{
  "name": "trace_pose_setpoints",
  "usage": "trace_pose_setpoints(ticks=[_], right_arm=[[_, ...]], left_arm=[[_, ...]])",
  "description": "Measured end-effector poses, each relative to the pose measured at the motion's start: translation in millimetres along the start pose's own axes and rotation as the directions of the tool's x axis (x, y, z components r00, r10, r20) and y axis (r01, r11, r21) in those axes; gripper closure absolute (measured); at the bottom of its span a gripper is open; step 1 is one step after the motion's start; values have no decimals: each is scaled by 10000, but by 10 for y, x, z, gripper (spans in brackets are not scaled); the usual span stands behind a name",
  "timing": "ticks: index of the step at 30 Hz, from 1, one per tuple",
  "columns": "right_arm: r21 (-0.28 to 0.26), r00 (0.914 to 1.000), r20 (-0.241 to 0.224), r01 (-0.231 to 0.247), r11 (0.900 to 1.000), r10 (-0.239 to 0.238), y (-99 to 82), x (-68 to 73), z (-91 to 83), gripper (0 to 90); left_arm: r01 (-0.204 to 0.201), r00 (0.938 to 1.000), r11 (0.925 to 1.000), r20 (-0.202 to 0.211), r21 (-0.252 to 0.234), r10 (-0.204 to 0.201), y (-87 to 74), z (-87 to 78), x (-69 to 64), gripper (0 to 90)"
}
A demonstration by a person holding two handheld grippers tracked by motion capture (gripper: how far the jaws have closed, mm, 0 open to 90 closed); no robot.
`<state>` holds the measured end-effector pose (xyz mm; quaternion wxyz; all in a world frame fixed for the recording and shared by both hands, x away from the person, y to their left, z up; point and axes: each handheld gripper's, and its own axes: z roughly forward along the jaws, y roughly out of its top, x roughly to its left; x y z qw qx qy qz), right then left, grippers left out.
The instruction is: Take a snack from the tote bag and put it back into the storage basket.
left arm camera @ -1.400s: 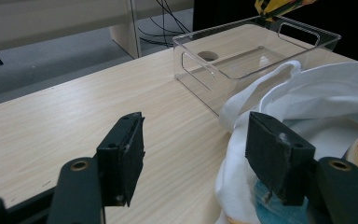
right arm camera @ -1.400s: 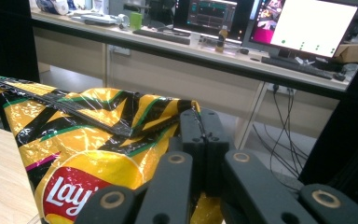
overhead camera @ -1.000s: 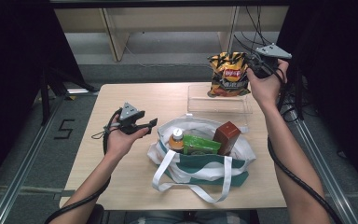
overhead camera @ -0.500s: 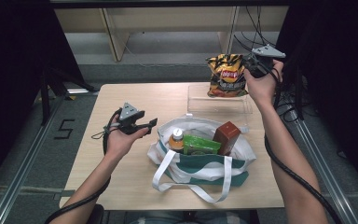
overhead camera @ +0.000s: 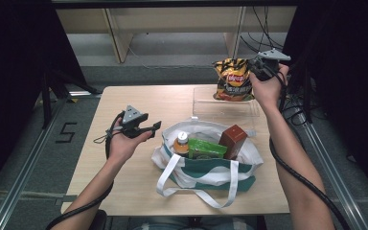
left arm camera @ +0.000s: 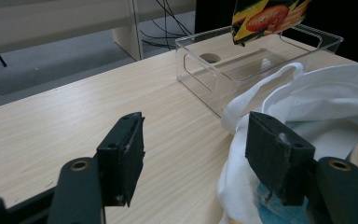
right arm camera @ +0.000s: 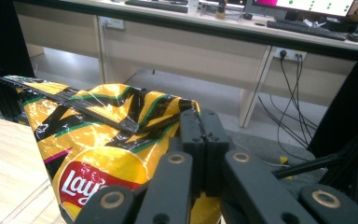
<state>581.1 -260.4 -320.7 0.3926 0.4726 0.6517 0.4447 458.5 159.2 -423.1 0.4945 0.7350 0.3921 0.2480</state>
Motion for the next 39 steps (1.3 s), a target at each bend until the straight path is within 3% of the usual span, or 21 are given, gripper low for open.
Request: trace_pose_setpoints(ticks=[9,16,18,22,25,27,28,39], right_arm=[[142,9998,-62,-188,9997,189,10,45,32,900],[-120,9997,-165,-181,9998,179,67,86,30,900],[14,9992,-160,-363,9993,363,85,112,24,900],[36,9996,-181,-229,9997,230,89,116,58,900],[163,9987,-153,-482,9987,484,69,125,81,900],[207,9992,-162,-361,9991,365,42,113,102,900],[292,9984,-136,-545,9981,550,14,120,118,900],[630,9969,-143,-758,9951,769,-96,126,206,900]], left_arm=[[16,10000,9999,-2,-110,-16,24,-9,-1,365],[12,10000,9998,32,-192,-11,24,-15,-8,366],[27,10000,9997,30,-257,-26,21,-3,-16,368],[7,10000,9998,67,-213,-5,15,11,-17,368],[16,10000,9997,19,-240,-15,15,5,-12,368],[16,10000,9997,10,-250,-16,18,2,-10,368],[13,10000,9997,8,-249,-13,18,1,-10,368],[4,10000,9998,9,-220,-4,11,1,-9,366]])
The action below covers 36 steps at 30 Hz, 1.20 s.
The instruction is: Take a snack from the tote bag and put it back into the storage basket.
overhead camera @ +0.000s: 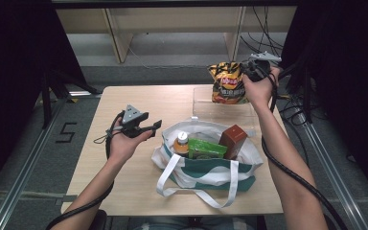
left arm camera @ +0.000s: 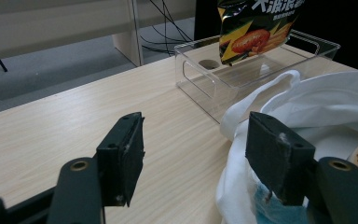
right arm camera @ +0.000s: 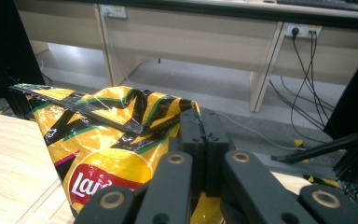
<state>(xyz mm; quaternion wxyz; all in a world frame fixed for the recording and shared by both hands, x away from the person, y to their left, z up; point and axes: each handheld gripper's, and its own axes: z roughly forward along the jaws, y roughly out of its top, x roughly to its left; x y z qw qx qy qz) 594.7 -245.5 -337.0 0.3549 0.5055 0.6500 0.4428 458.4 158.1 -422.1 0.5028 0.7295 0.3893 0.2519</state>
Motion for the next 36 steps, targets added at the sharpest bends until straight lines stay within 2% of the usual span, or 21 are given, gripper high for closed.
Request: trace_pose_setpoints(ticks=[3,4,8,9,14,16,17,20,22,23,26,30,32,34,36], right_arm=[[93,10000,61,32,10000,-33,-43,-33,35,900],[254,9998,54,-187,9995,186,-74,-43,59,900],[318,9997,131,-198,9993,194,-137,-61,114,900],[598,9989,158,-455,9972,446,-172,-74,130,900],[730,9970,173,-768,9944,758,-238,-110,169,900],[723,9969,122,-781,9943,774,-240,-130,172,900],[625,9979,144,-641,9960,633,-239,-138,180,900],[717,9975,102,-707,9949,702,-208,-100,162,900],[635,9986,124,-522,9966,515,-217,-100,175,900],[742,9977,159,-661,9950,651,-221,-91,174,900],[831,9977,314,-619,9946,595,-254,-138,197,900],[895,9958,510,-800,9928,757,-300,-221,212,900],[850,9969,520,-628,9944,585,-307,-248,216,900],[893,9967,548,-650,9939,602,-297,-239,214,896],[754,9971,610,-507,9959,462,-304,-242,231,860]], left_arm=[[-7,10000,10000,-20,-8,7,4,0,3,366],[-26,10000,10000,-22,-12,26,7,-3,2,366],[-78,10000,10000,-15,-38,78,16,-17,-8,366],[-65,10000,10000,-22,-47,65,16,-16,-7,366],[-52,10000,10000,-38,-31,52,11,-16,0,365],[-39,10000,10000,-48,-37,39,10,-15,2,365],[-36,10000,10000,-45,-43,36,12,-15,2,365],[-46,10000,10000,-27,-10,46,8,-8,-2,365],[-68,10000,10000,-11,44,68,3,-8,-8,364],[-79,10000,10000,5,38,79,2,-9,-12,364],[-58,10000,10000,-1,9,58,5,-11,-9,364],[-51,10000,10000,-13,19,51,2,-8,-6,364],[-69,10000,10000,-18,37,69,2,-6,-9,364],[-99,10000,9999,0,50,99,1,-3,-11,365],[-109,9999,9999,3,41,109,-3,-2,-14,365]])
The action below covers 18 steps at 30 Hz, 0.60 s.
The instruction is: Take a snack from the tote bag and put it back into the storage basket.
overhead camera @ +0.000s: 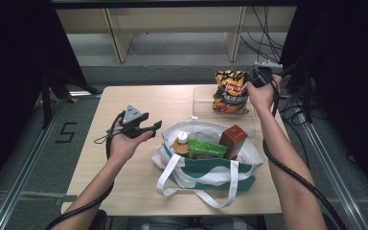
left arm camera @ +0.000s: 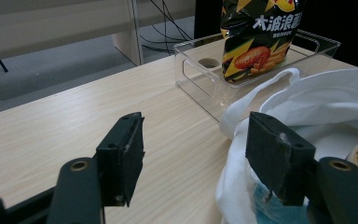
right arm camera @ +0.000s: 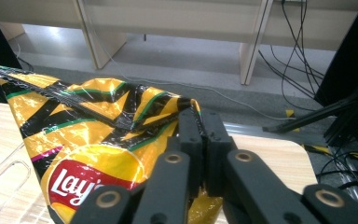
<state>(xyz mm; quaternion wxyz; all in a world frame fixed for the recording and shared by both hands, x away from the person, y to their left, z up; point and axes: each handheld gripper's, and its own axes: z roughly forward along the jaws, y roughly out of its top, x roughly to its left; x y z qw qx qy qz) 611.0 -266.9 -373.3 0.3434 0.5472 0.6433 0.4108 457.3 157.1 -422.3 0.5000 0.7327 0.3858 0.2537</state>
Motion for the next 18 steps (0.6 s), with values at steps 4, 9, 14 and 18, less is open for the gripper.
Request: trace_pose_setpoints(ticks=[4,9,14,18], right_arm=[[256,9997,241,-36,9997,30,15,-6,-18,703],[375,9999,-44,105,9992,-103,33,-9,-74,550],[-57,10000,-56,10,10000,-10,70,-46,-206,472],[-182,9995,-290,-88,9998,83,83,-86,-380,455]], left_arm=[[0,10000,10000,-16,3,0,1,-2,4,365],[20,10000,10000,-4,-16,-20,3,0,-1,365],[52,10000,10000,-42,-36,-53,4,-7,-4,365],[22,10000,10000,-57,-29,-22,3,-10,-1,365]])
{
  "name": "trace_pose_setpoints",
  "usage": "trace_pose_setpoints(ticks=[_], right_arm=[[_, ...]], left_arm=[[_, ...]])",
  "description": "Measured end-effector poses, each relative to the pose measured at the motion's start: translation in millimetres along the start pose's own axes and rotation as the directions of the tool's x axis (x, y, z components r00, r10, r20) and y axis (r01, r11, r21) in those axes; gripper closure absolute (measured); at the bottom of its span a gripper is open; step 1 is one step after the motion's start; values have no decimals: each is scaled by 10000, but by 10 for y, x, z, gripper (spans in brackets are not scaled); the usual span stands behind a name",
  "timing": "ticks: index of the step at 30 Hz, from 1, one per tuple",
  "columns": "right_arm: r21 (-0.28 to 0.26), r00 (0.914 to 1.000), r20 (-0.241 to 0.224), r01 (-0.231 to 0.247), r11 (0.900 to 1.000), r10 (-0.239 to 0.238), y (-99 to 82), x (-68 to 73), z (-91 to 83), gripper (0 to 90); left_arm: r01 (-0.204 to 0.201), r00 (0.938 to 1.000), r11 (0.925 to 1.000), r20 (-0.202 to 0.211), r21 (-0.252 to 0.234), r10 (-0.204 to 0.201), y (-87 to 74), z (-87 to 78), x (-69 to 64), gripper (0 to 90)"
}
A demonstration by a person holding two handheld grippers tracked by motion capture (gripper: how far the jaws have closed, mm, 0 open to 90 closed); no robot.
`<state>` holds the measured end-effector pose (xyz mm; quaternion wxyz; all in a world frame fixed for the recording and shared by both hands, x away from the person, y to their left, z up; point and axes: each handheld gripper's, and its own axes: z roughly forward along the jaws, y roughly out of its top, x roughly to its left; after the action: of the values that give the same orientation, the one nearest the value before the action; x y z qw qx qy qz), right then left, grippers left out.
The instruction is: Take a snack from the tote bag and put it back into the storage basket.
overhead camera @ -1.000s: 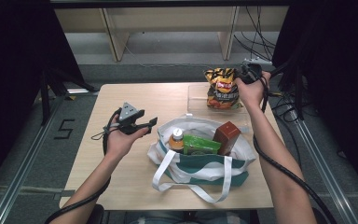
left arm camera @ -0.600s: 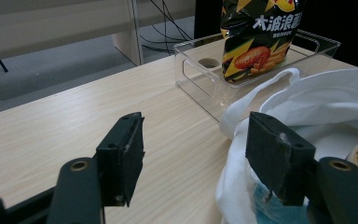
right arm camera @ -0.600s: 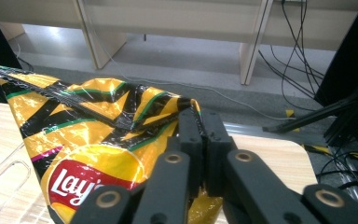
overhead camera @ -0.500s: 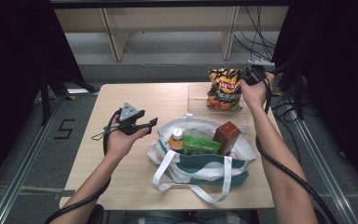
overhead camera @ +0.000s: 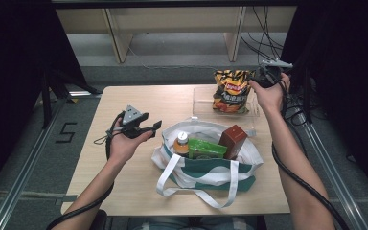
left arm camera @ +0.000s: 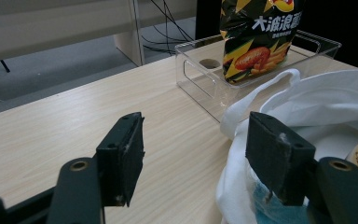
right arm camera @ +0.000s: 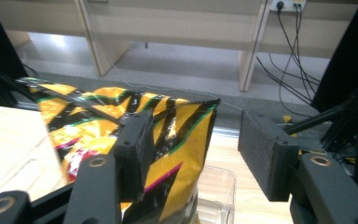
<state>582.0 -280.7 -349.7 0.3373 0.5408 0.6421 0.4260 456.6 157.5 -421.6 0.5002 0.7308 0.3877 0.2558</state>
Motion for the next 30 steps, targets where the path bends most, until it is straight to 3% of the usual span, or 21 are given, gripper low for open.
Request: trace_pose_setpoints(ticks=[3,4,11,18,21,27,30], right_arm=[[-239,9998,-107,161,9996,-164,-31,-37,-220,429],[-239,9998,-107,161,9996,-164,-31,-37,-220,429],[-65,9979,-625,-164,9998,160,-189,-57,-592,420],[-356,9939,-1103,25,9994,-64,-295,-7,-804,428],[-110,9922,-1245,-97,9999,83,-373,45,-901,436],[-74,9891,-1472,-5,10000,-6,-519,102,-1060,435],[-57,9864,-1633,-183,9998,171,-573,134,-1160,433]], left_arm=[[-11,10000,10000,13,7,11,-8,13,-3,365],[-15,10000,10000,0,26,15,-8,14,-5,365],[8,10000,10000,-5,-79,-9,3,13,-34,366],[-28,10000,9999,-10,-153,28,-2,-2,-19,360],[-27,10000,10000,-17,-90,27,-9,-2,-14,359],[-62,10000,10000,-40,4,62,-32,4,-29,360],[-78,10000,10000,-40,54,78,-45,2,-33,359]])
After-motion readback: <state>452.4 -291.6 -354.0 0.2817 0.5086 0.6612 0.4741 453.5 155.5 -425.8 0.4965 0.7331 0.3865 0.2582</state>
